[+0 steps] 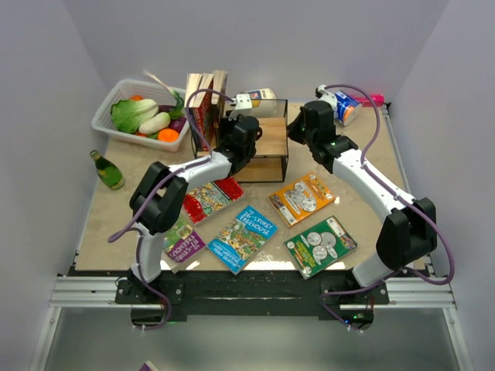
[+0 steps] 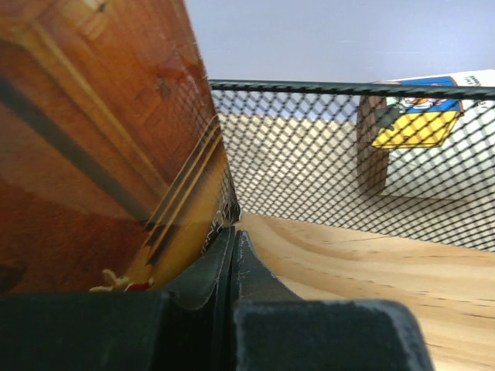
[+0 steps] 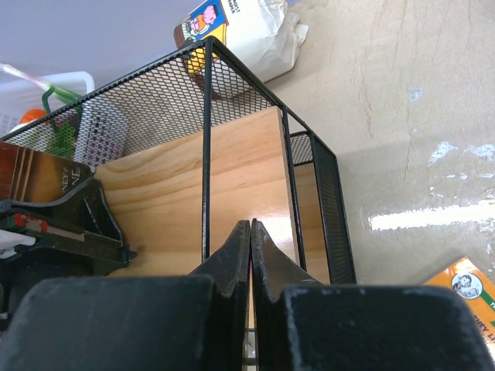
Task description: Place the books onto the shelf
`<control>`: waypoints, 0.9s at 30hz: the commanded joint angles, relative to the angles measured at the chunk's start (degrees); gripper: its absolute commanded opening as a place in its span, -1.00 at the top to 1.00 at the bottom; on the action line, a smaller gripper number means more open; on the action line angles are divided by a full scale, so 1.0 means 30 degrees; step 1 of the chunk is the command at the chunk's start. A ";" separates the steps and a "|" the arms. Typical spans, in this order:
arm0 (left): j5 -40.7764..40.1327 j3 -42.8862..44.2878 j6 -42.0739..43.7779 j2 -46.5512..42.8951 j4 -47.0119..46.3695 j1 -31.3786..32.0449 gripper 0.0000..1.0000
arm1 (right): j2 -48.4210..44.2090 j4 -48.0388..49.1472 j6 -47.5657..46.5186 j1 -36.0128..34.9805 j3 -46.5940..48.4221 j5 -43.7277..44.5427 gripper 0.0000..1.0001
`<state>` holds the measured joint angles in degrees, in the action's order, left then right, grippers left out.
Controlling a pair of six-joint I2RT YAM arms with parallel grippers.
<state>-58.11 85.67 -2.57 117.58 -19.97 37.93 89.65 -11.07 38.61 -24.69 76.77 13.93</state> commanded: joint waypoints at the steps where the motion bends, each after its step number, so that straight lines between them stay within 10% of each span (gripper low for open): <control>1: -0.0408 -0.0840 -0.0492 -0.1486 0.0268 -0.0456 1.00 | 0.0001 0.0936 0.0313 -0.0062 -0.0103 -0.0279 1.00; 27: 0.0883 -0.0023 -0.4096 -0.2689 0.3198 -0.1394 1.00 | -0.0087 0.0966 0.0401 -0.0033 -0.0161 -0.0396 1.00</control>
<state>-54.89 83.26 -12.51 112.88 -11.68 35.16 89.65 -10.68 38.70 -24.67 76.36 13.91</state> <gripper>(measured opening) 0.013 0.007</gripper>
